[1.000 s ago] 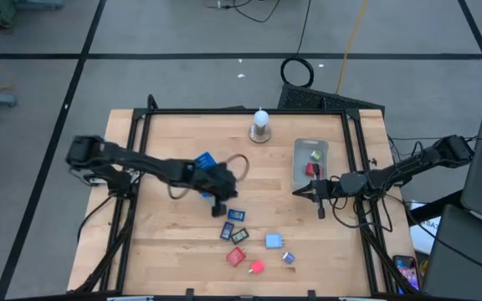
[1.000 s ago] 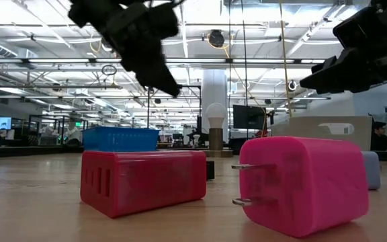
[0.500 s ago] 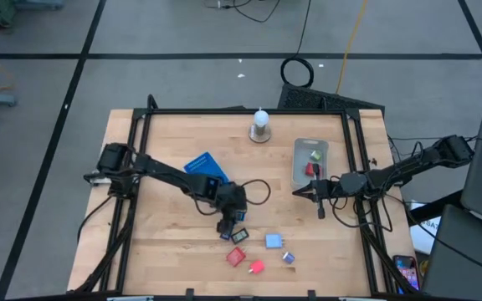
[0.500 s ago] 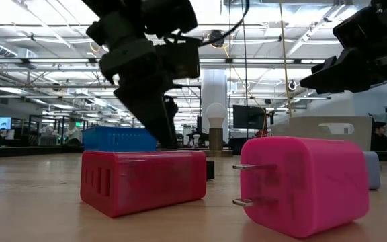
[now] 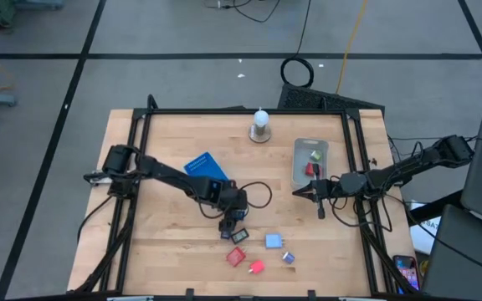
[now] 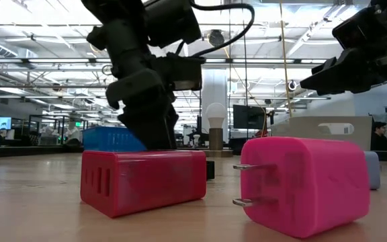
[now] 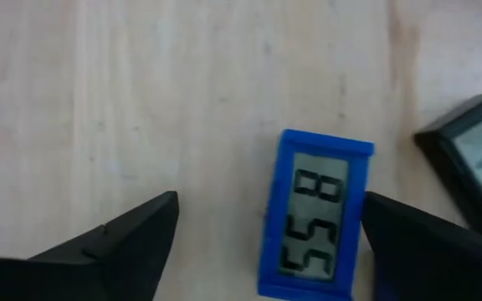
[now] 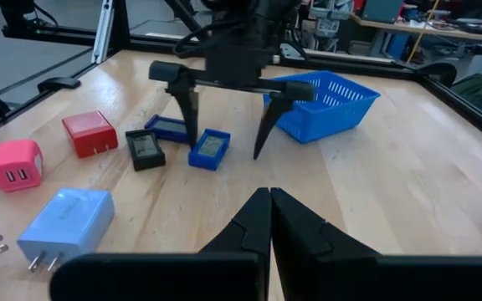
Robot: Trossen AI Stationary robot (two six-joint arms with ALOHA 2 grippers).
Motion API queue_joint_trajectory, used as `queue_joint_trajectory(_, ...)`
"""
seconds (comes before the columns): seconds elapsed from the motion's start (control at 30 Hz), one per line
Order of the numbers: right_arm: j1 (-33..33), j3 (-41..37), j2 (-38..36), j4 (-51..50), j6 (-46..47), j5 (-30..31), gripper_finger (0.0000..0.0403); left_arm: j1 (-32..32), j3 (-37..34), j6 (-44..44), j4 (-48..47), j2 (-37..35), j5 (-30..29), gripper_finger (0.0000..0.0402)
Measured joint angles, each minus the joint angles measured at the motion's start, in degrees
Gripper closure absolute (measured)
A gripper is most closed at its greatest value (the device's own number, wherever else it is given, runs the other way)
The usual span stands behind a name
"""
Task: Pick & Place Office items
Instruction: Put the top blue digital clock into the blue bin
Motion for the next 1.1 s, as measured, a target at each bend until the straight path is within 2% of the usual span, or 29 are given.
queue_joint_trajectory(0.17,0.00,0.00,0.00,0.00,-1.50,0.00,0.0403,1.38,0.17,1.75,-1.56,1.08,4.13,0.0080)
queue_joint_trajectory(0.37,0.00,0.00,0.02,-0.02,-1.72,0.00,0.0403,1.73,0.17,0.88,-1.28,2.51,5.20,0.0134)
queue_joint_trajectory(0.6,0.00,0.00,0.02,0.02,-1.12,0.00,0.0403,1.81,0.07,-0.14,-0.48,0.97,5.84,0.0266)
queue_joint_trajectory(1.1,0.00,0.02,0.02,-0.04,-1.12,-0.01,0.0403,1.66,1.71,4.55,4.37,-0.75,11.45,0.0270)
